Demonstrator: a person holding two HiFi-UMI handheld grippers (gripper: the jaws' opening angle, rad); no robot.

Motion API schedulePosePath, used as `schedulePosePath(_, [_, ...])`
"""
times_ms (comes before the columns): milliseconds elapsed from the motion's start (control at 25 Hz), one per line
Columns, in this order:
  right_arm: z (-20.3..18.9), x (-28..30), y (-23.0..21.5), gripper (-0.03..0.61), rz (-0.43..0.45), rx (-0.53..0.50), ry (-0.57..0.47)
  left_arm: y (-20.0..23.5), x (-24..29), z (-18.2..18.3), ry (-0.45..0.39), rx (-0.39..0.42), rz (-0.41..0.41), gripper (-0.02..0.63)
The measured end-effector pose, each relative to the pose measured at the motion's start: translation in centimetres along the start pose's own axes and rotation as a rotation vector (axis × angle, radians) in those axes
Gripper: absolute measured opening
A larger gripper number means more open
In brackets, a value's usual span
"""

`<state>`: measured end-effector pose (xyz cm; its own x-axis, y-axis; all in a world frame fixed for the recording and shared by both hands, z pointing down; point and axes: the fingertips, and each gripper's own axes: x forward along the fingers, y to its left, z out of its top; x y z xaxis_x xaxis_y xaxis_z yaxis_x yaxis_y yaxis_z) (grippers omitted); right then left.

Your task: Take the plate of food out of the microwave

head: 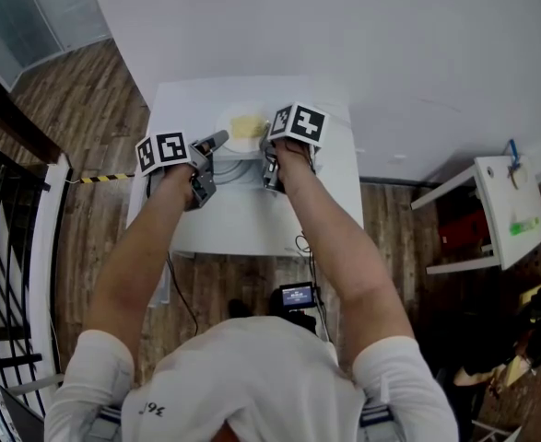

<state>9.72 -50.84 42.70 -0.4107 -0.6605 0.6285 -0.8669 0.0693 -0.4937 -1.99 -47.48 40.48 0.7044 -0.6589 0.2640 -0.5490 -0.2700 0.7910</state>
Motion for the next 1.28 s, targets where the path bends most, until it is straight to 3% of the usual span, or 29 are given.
schedulePosePath(360, [-0.2,0.3,0.6,0.115,-0.045,-0.126,0.018,-0.4,0.4,0.6,-0.01,0.025,-0.013,0.086])
schedulePosePath(1280, [1.0,-1.7,0.5,0.132,0.027,-0.038,-0.06,-1.8,-0.6,1.0,-0.035,0.085,-0.007,0.086])
